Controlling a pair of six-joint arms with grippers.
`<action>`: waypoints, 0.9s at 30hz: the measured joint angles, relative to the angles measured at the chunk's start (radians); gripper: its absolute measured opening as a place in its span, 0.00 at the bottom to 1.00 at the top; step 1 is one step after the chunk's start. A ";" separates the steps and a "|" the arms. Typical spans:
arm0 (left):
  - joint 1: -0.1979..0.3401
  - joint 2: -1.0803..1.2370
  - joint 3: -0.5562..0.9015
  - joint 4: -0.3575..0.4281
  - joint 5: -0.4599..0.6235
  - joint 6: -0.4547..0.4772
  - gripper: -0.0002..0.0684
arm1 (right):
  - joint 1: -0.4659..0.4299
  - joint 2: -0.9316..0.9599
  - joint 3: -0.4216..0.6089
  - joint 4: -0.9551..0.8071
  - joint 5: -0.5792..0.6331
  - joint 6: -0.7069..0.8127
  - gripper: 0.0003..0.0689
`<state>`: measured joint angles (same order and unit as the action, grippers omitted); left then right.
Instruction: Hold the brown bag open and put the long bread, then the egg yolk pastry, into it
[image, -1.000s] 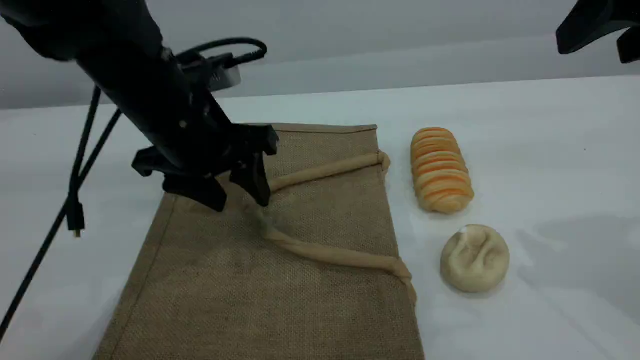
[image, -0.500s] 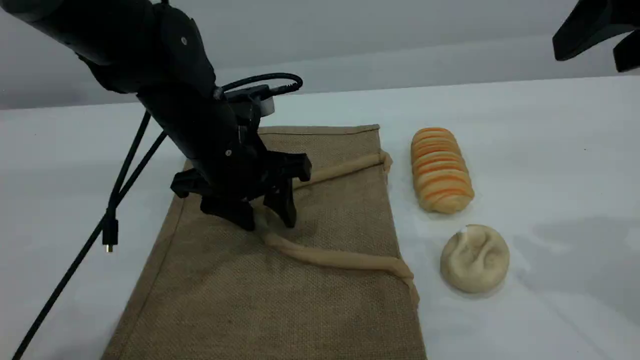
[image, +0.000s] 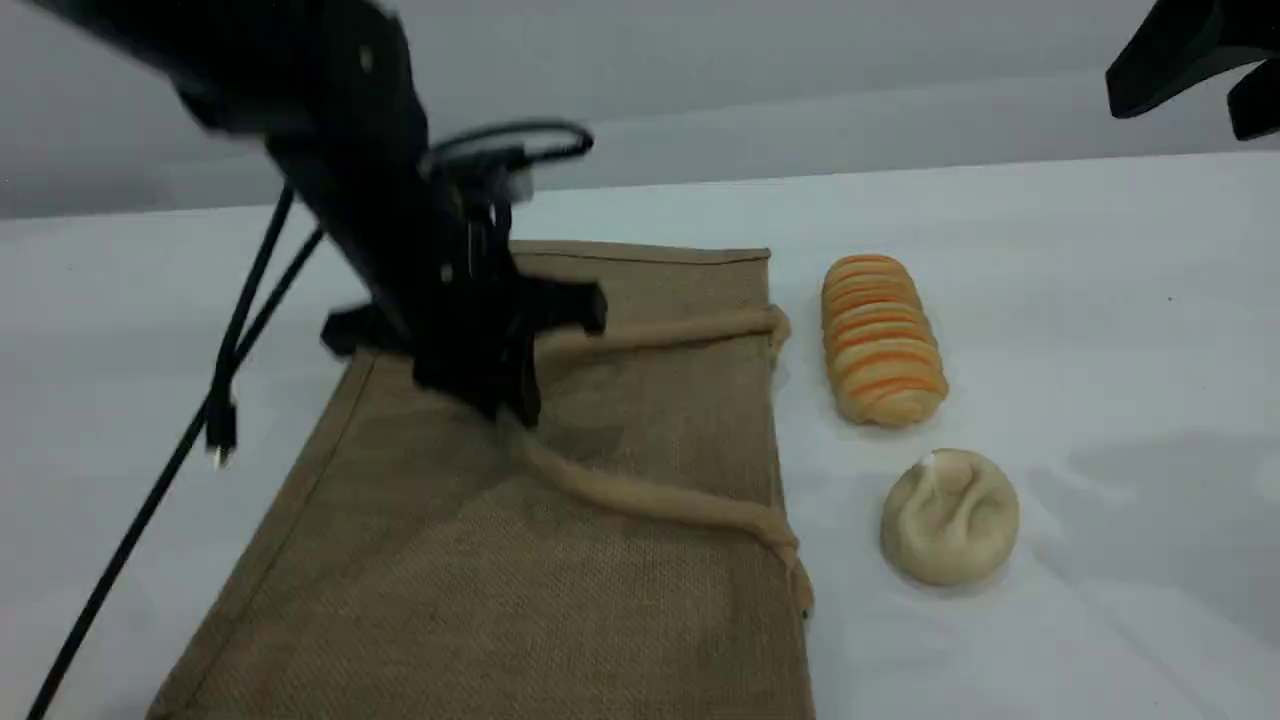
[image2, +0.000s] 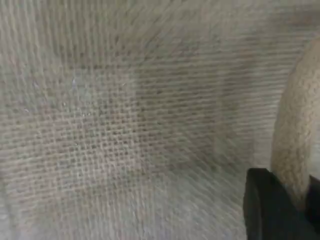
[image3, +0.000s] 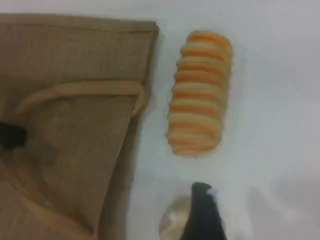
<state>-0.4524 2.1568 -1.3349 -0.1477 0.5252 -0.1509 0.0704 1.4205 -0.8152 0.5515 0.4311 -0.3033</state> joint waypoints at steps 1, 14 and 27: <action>0.000 -0.021 -0.020 0.009 0.047 0.023 0.13 | 0.000 0.000 0.000 0.000 -0.004 0.002 0.67; 0.001 -0.404 -0.283 0.109 0.594 0.306 0.13 | 0.000 0.000 0.000 0.008 -0.069 -0.043 0.67; 0.001 -0.520 -0.406 0.085 0.700 0.572 0.13 | 0.000 0.138 0.000 0.169 -0.170 -0.215 0.67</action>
<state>-0.4514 1.6364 -1.7404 -0.0623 1.2252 0.4214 0.0704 1.5588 -0.8152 0.7210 0.2610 -0.5183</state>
